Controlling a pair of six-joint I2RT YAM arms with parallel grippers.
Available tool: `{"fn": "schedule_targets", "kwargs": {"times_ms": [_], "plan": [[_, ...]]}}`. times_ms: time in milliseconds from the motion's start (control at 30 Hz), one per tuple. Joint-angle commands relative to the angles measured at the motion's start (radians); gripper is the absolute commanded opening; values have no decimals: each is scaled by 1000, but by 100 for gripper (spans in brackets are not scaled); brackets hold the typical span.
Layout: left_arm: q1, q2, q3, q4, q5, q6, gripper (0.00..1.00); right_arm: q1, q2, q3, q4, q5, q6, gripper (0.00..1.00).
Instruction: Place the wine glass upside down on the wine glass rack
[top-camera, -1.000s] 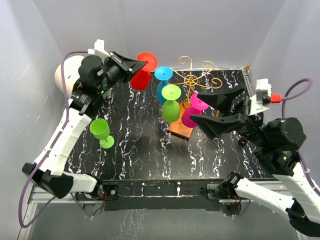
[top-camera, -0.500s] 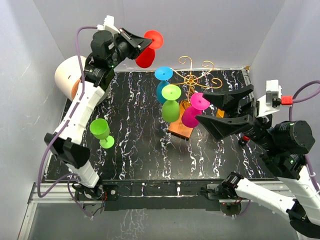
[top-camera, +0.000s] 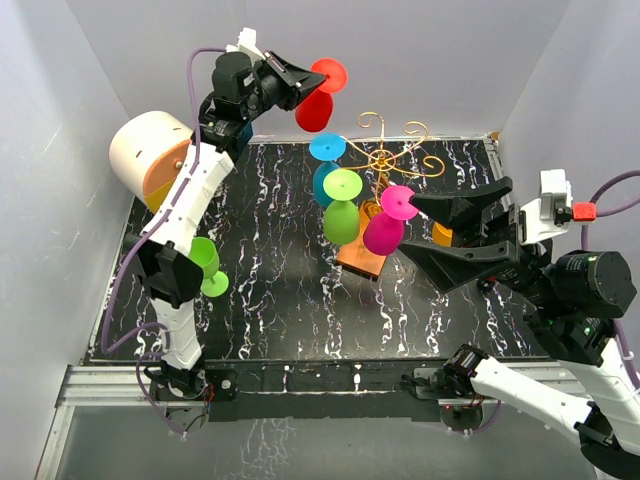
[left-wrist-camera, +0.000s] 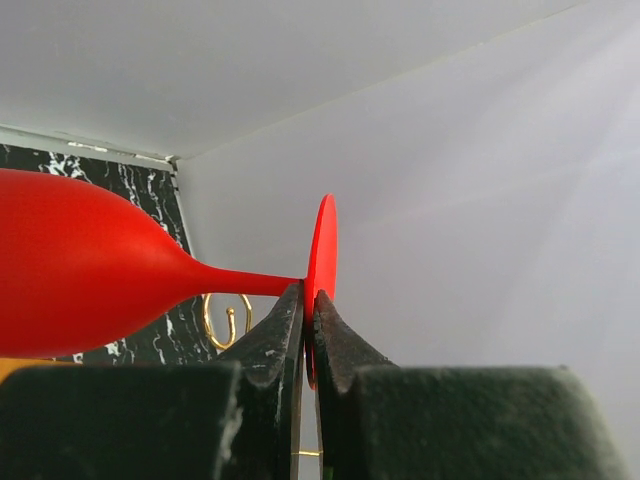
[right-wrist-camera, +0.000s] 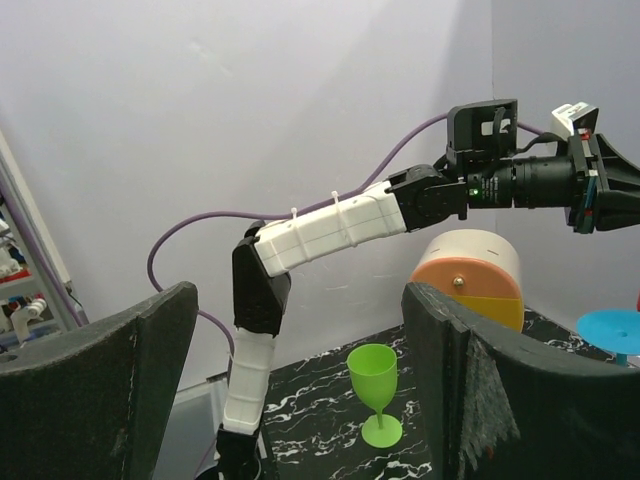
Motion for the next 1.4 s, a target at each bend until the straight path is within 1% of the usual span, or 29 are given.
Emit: {"fn": "schedule_targets", "kwargs": {"times_ms": [0,133,300,500,667,733,833,867,967,1367], "plan": [[2,16,39,89,59,-72,0,4,-11,-16,46,-4,2,82],[-5,24,0,139,64,-121,0,4,-12,-21,45,-7,-2,82],[-13,18,-36,138,51,-119,0,4,-18,-31,47,-6,-1,82],[-25,13,-98,164,56,-175,0,4,-17,-41,61,-1,3,82],[-46,2,-122,157,58,-198,0,4,-14,-42,68,-14,13,82],[-52,-9,-133,140,52,-193,0,4,-14,-48,73,-15,19,82],[-53,-30,-138,66,29,-145,0,4,-15,-49,78,-20,20,82],[-53,-39,-150,64,27,-138,0,4,-15,-49,80,-20,23,82],[-58,-51,-191,97,58,-149,0,4,-16,-49,80,-18,23,82],[-102,-57,-206,114,80,-133,0,4,-18,-62,87,-25,25,82]]}}
